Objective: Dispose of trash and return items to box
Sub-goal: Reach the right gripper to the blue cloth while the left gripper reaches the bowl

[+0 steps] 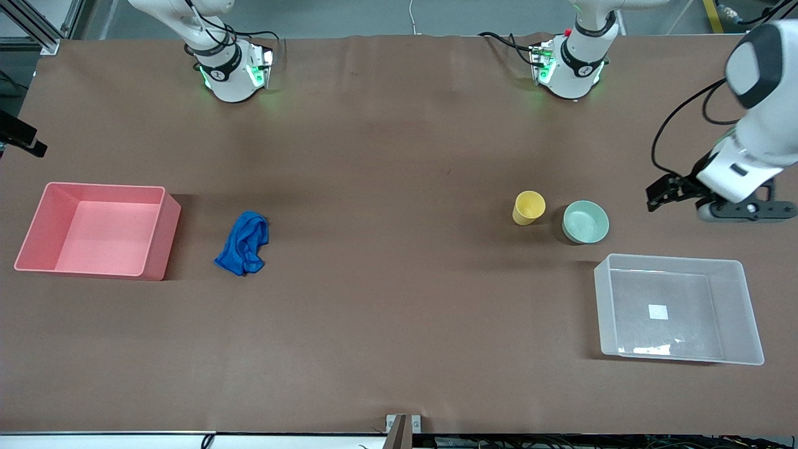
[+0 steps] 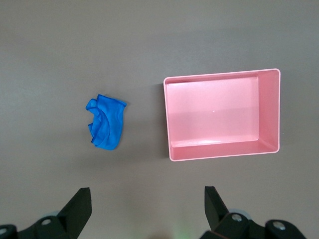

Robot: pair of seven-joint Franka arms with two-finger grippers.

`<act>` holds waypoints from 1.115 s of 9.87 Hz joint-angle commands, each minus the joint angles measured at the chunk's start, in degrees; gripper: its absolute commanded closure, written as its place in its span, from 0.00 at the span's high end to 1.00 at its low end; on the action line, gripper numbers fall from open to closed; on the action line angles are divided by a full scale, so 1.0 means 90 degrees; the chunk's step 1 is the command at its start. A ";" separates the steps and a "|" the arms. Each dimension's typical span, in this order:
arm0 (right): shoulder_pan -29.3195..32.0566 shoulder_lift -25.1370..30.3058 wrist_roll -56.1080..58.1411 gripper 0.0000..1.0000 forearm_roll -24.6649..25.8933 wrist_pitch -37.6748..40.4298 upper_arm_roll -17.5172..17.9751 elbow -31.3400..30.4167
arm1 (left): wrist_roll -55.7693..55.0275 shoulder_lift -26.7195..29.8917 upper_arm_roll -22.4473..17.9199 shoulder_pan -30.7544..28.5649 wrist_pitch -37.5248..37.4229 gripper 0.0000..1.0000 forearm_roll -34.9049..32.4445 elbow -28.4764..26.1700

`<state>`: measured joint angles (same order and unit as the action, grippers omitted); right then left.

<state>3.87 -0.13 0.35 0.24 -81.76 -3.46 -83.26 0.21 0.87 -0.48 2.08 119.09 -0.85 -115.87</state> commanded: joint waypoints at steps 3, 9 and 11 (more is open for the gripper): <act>-0.0905 -0.0559 -0.0865 1.00 0.0002 -0.1866 0.0004 -0.1564 | 0.0113 0.0011 -0.0365 -0.0046 0.1133 0.98 -0.0052 -0.1549; -0.1347 -0.2288 -0.0977 1.00 0.0032 -0.5423 0.0150 -0.3490 | 0.0445 -0.0798 -0.0688 -0.0065 0.2245 0.98 -0.0052 -0.2174; -0.1484 -0.2708 -0.1306 1.00 0.0032 -0.5826 0.0198 -0.3551 | 0.0445 -0.1150 -0.0688 -0.0056 0.2665 0.98 -0.0062 -0.2311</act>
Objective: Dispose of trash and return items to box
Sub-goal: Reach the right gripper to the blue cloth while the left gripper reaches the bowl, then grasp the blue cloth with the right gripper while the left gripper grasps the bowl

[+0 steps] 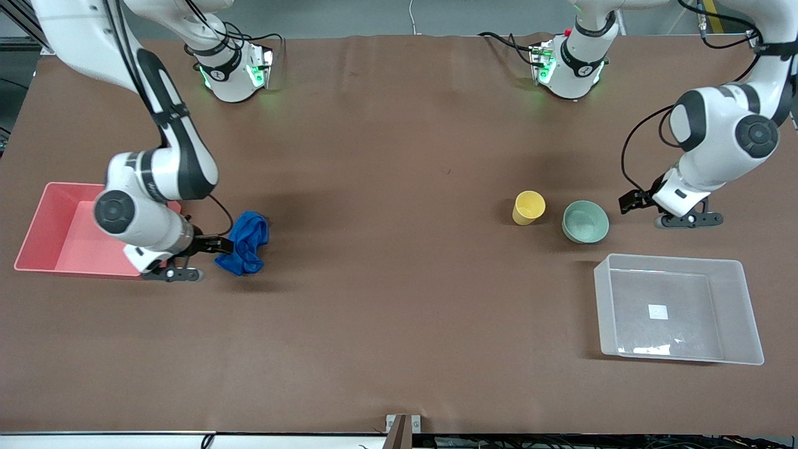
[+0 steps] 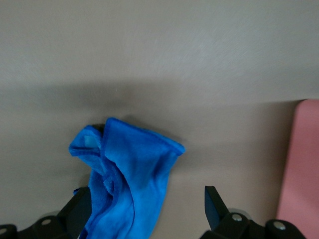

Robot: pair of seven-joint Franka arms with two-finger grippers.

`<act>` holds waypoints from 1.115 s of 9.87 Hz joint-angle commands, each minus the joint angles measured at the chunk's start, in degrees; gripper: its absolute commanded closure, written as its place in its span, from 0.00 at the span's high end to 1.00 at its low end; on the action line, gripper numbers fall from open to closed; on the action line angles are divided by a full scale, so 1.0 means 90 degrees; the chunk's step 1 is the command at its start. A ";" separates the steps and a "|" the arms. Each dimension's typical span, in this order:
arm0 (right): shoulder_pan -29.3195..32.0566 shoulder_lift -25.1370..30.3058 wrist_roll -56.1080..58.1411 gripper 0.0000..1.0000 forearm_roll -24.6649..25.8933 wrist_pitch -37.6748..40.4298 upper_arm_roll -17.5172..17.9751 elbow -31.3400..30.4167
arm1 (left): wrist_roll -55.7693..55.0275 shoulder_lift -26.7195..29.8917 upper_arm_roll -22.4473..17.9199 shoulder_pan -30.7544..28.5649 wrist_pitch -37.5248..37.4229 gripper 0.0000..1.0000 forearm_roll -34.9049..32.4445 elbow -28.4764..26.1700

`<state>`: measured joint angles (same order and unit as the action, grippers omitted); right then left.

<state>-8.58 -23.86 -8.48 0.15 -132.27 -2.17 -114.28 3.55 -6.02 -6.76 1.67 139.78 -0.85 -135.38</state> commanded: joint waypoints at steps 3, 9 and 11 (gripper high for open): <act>-0.0111 -0.0190 -0.0689 1.00 0.0042 -0.0516 0.0261 -0.0465 | 0.0094 -0.1214 0.0058 0.0039 0.1234 0.94 -0.0042 -0.0094; -0.0081 -0.0200 -0.0669 0.46 0.0052 -0.1397 0.0261 -0.1043 | 0.0133 -0.1451 0.0487 0.0039 0.1430 0.43 0.1018 -0.0065; -0.0052 -0.0200 -0.0689 0.03 0.0052 -0.1377 0.0261 -0.0965 | 0.0143 -0.1480 0.0527 0.0039 0.1451 0.17 0.1081 -0.0104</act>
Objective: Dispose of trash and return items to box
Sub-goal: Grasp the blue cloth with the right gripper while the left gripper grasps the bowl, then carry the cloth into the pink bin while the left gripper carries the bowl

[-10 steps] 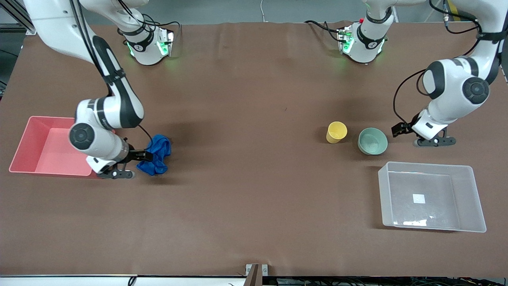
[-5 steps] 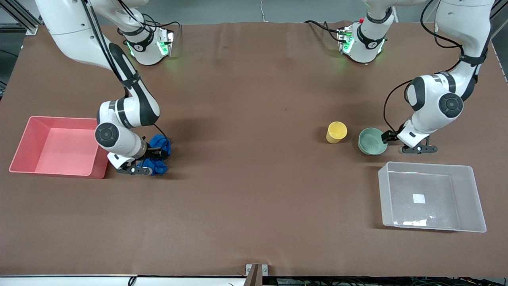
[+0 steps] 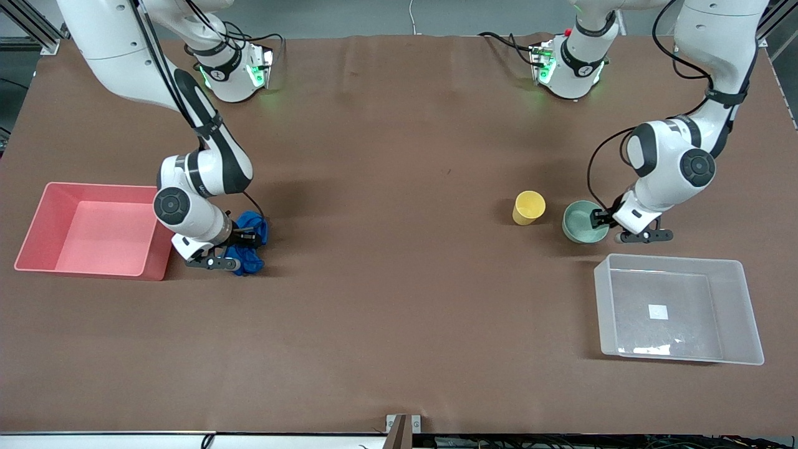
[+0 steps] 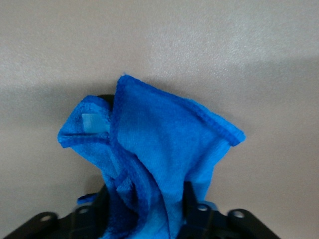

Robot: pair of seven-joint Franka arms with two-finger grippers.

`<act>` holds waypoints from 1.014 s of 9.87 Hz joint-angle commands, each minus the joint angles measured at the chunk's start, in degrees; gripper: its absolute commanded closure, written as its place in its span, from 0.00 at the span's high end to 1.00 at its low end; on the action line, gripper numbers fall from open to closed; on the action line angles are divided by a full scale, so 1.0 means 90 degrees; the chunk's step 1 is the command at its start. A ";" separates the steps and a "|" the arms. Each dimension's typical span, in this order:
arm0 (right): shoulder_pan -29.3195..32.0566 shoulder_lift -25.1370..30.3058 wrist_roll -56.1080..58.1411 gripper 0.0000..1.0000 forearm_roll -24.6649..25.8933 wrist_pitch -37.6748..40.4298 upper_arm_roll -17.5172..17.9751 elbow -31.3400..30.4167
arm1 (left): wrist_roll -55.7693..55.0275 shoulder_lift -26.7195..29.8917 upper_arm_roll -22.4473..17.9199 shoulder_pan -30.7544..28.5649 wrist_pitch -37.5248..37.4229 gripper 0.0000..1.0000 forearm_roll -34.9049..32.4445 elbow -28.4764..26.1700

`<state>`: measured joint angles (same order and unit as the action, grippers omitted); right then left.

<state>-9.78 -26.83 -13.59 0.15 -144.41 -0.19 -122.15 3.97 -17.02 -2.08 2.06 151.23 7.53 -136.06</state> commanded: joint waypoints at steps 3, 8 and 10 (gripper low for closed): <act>0.0140 0.0246 -0.0363 0.01 0.0023 0.0795 0.0061 0.0395 | 0.0145 0.0160 0.0006 -0.0053 -0.0082 0.01 0.0140 -0.0097; 0.0510 0.1835 0.0227 0.01 0.0168 0.4246 -0.0317 0.1639 | 0.0203 0.1112 -0.0198 -0.0053 -0.1618 0.01 0.0140 0.0934; 0.0540 0.1985 0.1395 0.02 0.0918 0.4279 -0.1117 0.1425 | 0.0408 0.0460 -0.0510 -0.0062 -0.1628 0.00 0.0130 0.2035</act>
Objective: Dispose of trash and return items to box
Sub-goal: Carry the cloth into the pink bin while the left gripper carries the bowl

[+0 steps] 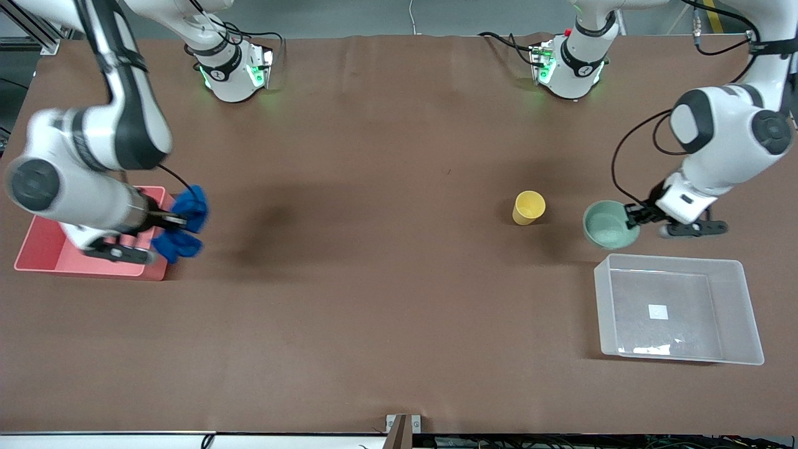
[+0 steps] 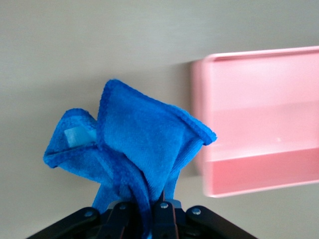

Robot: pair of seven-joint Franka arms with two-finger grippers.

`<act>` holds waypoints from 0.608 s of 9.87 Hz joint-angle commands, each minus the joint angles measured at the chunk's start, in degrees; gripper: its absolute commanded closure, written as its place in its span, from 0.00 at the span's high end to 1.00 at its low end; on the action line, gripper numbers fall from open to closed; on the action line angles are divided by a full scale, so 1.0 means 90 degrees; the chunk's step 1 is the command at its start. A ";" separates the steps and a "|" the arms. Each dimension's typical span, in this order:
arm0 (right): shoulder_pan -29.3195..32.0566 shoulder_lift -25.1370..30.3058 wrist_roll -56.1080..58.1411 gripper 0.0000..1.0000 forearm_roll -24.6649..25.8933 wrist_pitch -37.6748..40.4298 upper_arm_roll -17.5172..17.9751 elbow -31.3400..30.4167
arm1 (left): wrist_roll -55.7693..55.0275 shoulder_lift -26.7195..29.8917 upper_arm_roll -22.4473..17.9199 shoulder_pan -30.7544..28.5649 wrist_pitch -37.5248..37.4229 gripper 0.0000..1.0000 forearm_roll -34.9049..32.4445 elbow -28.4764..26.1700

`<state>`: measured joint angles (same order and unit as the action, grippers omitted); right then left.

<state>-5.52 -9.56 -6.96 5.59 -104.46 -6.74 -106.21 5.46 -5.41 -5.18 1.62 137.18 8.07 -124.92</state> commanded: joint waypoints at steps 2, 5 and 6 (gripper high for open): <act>0.0183 0.0028 0.2105 0.02 0.0317 -0.1218 -0.1258 -0.0871 | 0.0253 -0.1796 -0.0302 -0.0014 -0.0066 0.00 0.0079 0.1999; 0.0513 -0.0535 0.3202 0.04 0.0297 -0.3234 -0.1721 -0.1831 | 0.0409 -0.2941 -0.0498 -0.0033 -0.0095 0.00 0.0099 0.3436; 0.0593 -0.0781 0.3283 0.05 0.0249 -0.3575 -0.1722 -0.1948 | 0.0583 -0.3205 -0.0605 -0.0033 -0.0095 0.00 0.0118 0.3662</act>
<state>-0.94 -14.27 21.27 7.31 -133.31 -22.62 -122.32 8.20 -28.85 -9.44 1.32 137.24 8.08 -96.75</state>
